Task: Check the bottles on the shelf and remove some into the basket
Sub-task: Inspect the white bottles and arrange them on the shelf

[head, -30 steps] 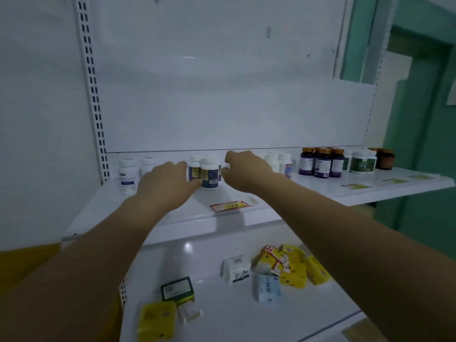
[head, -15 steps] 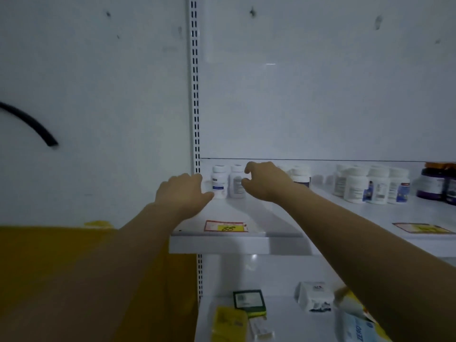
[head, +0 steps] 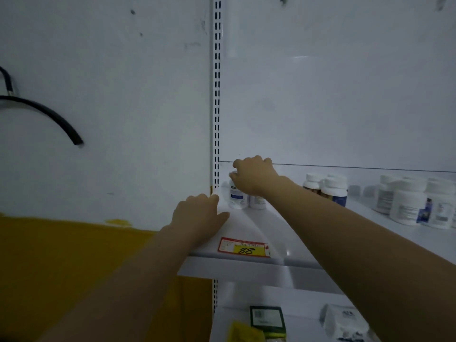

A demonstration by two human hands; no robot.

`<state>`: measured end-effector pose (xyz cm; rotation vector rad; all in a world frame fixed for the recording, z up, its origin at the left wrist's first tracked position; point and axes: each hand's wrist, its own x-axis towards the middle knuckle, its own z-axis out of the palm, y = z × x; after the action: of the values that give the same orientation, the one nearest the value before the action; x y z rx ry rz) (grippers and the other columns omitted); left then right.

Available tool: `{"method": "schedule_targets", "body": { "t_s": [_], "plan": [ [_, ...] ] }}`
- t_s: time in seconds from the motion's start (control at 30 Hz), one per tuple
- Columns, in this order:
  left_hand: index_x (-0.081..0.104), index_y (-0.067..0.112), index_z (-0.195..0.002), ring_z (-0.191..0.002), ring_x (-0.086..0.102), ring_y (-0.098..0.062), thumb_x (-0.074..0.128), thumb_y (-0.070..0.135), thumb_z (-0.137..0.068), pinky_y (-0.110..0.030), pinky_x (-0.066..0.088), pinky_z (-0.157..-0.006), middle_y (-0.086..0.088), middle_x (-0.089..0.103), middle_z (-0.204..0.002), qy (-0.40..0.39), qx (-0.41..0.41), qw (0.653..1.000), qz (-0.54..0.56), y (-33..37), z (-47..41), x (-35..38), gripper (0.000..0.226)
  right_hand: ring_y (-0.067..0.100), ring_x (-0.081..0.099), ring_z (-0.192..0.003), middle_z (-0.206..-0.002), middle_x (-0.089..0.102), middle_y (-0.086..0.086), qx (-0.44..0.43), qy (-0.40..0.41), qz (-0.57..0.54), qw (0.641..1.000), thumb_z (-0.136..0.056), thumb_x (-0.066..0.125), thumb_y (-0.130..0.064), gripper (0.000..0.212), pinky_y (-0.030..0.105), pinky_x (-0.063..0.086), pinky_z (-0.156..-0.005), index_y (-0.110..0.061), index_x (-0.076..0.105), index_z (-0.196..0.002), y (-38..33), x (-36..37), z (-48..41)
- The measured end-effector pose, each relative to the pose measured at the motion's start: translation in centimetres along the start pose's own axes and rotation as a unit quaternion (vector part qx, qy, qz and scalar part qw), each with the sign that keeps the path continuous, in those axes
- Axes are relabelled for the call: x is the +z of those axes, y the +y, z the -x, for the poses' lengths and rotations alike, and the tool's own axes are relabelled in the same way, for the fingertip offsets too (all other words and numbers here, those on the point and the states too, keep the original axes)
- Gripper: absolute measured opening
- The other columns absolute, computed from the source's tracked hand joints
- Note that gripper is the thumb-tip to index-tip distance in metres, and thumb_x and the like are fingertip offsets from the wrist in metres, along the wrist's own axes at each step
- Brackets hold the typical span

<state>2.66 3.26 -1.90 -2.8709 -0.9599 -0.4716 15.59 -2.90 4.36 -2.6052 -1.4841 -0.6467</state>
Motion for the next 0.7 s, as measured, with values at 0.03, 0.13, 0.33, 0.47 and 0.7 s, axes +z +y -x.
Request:
{"method": "schedule_targets", "body": {
  "t_s": [0.03, 0.13, 0.33, 0.47, 0.7],
  "plan": [
    [0.045, 0.019, -0.129, -0.112, 0.051, -0.024, 0.035, 0.052, -0.095, -0.036, 0.041, -0.091, -0.005, 0.053, -0.125, -0.008, 0.001, 1.000, 0.000, 0.0, 0.0, 0.2, 0.048, 0.029, 0.047, -0.115, -0.122, 0.057, 0.010, 0.002, -0.005, 0.013, 1.000, -0.100, 0.031, -0.033, 0.038, 0.042, 0.031, -0.099, -0.013, 0.049, -0.128, -0.1, 0.4, -0.4],
    [0.051, 0.016, -0.119, -0.103, 0.053, -0.022, 0.034, 0.050, -0.096, -0.034, 0.043, -0.087, -0.006, 0.056, -0.118, -0.030, -0.004, 0.999, 0.021, -0.2, -0.4, 0.7, 0.044, 0.029, 0.047, -0.115, -0.119, 0.059, 0.009, 0.012, 0.003, 0.030, 0.999, -0.100, 0.032, -0.033, 0.035, 0.042, 0.028, -0.101, -0.013, 0.050, -0.123, -0.3, 1.3, -1.1],
    [0.055, 0.012, -0.116, -0.088, 0.050, -0.016, 0.032, 0.044, -0.098, -0.027, 0.040, -0.076, -0.009, 0.059, -0.112, -0.051, -0.014, 0.996, 0.067, -0.1, -0.6, 1.2, 0.043, 0.028, 0.052, -0.108, -0.111, 0.060, 0.009, 0.004, 0.031, -0.006, 1.000, -0.099, 0.038, -0.035, 0.033, 0.041, 0.028, -0.100, -0.013, 0.053, -0.119, 0.0, 0.5, -0.7],
    [0.056, 0.011, -0.109, -0.090, 0.052, -0.019, 0.032, 0.044, -0.098, -0.028, 0.040, -0.076, -0.010, 0.060, -0.111, -0.056, -0.014, 0.996, 0.061, -0.1, -0.3, 1.0, 0.043, 0.027, 0.054, -0.103, -0.107, 0.061, 0.008, -0.011, 0.068, -0.021, 0.997, -0.099, 0.037, -0.034, 0.032, 0.040, 0.029, -0.096, -0.012, 0.054, -0.117, 0.1, -1.5, 0.2],
    [0.039, 0.015, -0.138, -0.120, 0.048, -0.022, 0.048, 0.050, -0.092, -0.027, 0.038, -0.089, -0.006, 0.049, -0.136, -0.019, -0.023, 0.984, 0.176, 1.7, 1.0, -2.3, 0.058, 0.027, 0.055, -0.108, -0.121, 0.059, 0.009, -0.025, 0.060, -0.131, 0.989, -0.098, 0.044, -0.034, 0.033, 0.038, 0.041, -0.093, -0.014, 0.056, -0.121, 1.1, -7.1, 2.5]
  ]
}}
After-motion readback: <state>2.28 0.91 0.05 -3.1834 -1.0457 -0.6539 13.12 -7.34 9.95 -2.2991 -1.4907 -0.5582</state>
